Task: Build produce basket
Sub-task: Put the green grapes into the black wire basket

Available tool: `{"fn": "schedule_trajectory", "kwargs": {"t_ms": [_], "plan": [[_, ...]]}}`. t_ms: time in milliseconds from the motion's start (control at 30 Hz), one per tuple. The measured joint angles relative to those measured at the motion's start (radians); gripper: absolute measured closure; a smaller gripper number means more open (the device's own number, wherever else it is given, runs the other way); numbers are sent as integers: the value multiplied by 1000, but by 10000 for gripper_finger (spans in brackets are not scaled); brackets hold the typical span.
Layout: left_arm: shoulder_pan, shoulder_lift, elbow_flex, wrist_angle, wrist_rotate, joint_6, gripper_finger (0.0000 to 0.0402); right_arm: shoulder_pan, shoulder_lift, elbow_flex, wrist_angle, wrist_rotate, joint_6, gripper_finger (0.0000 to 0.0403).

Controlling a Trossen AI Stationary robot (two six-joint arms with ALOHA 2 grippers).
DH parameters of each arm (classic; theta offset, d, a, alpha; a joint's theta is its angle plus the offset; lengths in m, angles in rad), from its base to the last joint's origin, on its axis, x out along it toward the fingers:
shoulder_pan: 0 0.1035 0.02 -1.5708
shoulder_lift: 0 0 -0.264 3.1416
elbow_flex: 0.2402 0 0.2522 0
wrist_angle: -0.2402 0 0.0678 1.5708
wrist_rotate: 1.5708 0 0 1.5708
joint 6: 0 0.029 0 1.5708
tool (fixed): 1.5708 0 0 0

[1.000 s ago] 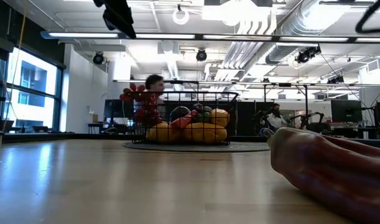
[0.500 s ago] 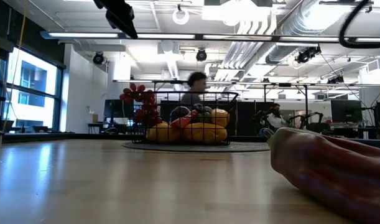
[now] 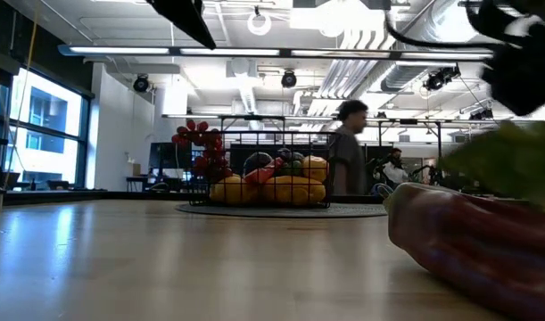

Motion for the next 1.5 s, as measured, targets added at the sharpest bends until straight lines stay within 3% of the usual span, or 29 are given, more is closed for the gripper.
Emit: {"fn": "schedule_trajectory", "kwargs": {"t_ms": [433,833,1033,1500], "plan": [[112,0,0,-1,-17,185,165,-306,-1,246,-260,30,-363,402],[270,0,0,-2,-2,115,165,-585,-1,453,-294,81,-805,403],[323,0,0,-2,78,56,165,-733,-2,486,-153,76,-1036,403],[421,1,0,-2,82,32,165,-953,134,488,323,56,-1379,403]]}}
